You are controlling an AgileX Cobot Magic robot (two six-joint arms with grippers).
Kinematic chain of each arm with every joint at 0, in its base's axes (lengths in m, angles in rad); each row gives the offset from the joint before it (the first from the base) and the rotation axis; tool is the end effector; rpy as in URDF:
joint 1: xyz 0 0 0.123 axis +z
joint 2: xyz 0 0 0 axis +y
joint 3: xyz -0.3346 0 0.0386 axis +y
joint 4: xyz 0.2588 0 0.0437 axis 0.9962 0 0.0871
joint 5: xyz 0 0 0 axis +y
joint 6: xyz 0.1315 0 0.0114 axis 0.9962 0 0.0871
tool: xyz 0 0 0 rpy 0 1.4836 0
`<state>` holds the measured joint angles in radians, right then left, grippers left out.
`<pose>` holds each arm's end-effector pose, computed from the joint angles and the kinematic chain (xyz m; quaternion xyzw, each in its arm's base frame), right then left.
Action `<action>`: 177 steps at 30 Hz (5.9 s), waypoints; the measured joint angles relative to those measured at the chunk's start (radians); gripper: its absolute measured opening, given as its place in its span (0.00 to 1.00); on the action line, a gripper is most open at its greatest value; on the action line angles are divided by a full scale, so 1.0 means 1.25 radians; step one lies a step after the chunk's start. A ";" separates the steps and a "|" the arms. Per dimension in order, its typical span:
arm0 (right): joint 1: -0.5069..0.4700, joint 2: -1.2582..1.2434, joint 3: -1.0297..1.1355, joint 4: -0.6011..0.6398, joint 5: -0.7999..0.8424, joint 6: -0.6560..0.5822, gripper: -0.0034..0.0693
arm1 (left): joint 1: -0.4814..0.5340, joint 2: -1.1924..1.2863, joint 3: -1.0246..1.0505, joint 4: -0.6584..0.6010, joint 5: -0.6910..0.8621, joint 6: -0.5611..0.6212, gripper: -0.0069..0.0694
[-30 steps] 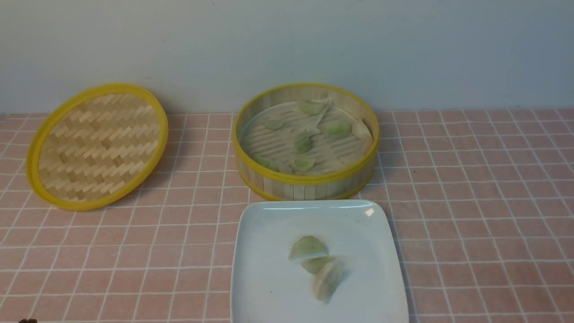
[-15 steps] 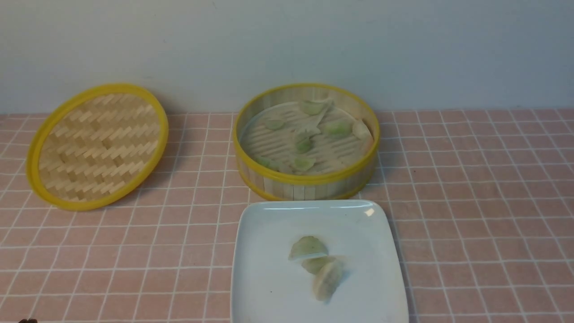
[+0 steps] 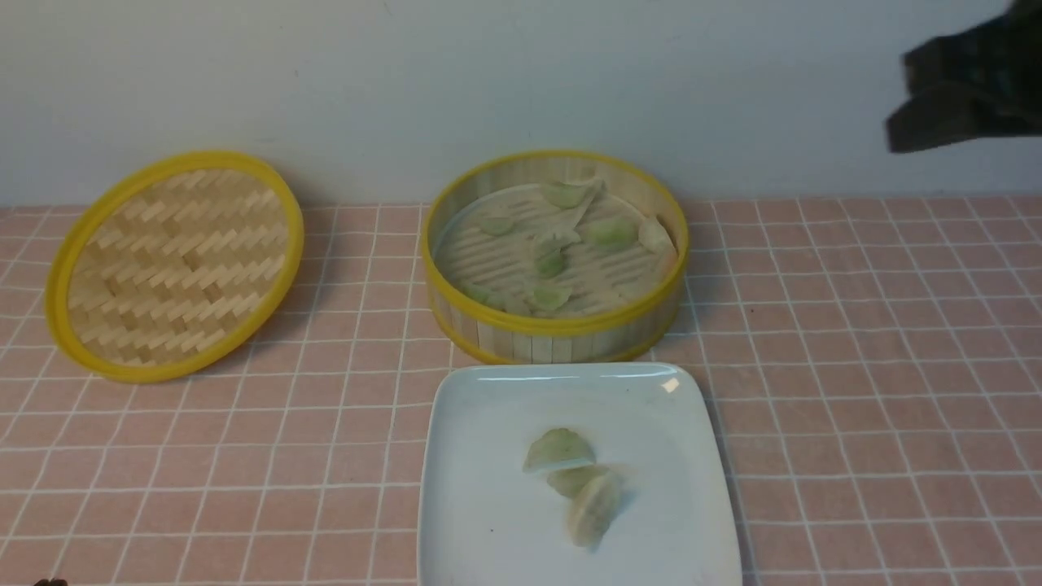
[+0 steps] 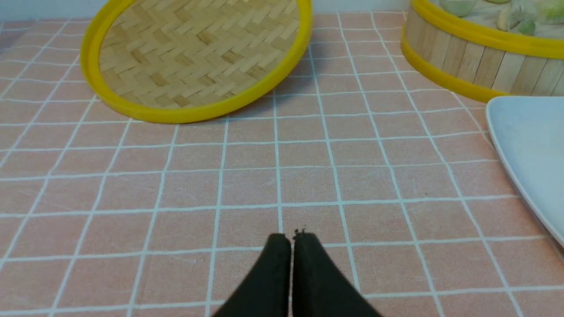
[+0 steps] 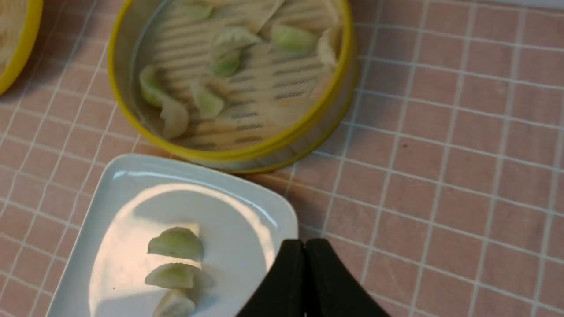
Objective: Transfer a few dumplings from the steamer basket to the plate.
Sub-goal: Use the right arm to grab a dumpling from inside the steamer, then use the right arm to put the dumpling into the plate, then use the right arm to grab a dumpling from inside the steamer, then use the right arm to put the dumpling into the plate
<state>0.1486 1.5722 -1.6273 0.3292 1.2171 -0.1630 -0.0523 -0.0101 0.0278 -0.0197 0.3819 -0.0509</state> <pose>0.3470 0.0924 0.4059 -0.1313 0.9474 0.1612 0.2433 0.0500 -0.0036 0.1567 -0.0047 0.8085 -0.0387 0.5873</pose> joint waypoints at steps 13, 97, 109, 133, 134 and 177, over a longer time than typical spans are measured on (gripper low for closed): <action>0.241 0.486 -0.517 -0.244 0.028 0.076 0.05 | 0.000 0.000 0.000 0.000 0.000 0.000 0.08; 0.358 0.435 -0.016 -0.221 -0.056 0.114 0.56 | 0.001 0.000 0.000 0.000 0.000 0.000 0.08; 0.357 0.438 -0.189 -0.245 -0.091 0.130 0.93 | 0.001 0.000 0.000 0.000 0.000 0.000 0.08; 0.273 0.810 -0.698 -0.151 0.022 0.065 0.19 | 0.001 0.000 0.000 0.000 0.000 0.000 0.08; 0.273 0.806 -0.698 -0.152 0.023 0.065 0.19 | 0.001 0.000 0.000 0.000 0.000 0.000 0.08; 0.442 0.242 0.038 0.000 -0.046 0.032 0.36 | 0.001 0.000 0.000 0.000 0.000 0.000 0.08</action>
<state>0.7012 1.8751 -1.5792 0.3292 1.1592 -0.1225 -0.0511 -0.0101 0.0278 -0.0197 0.3823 -0.0509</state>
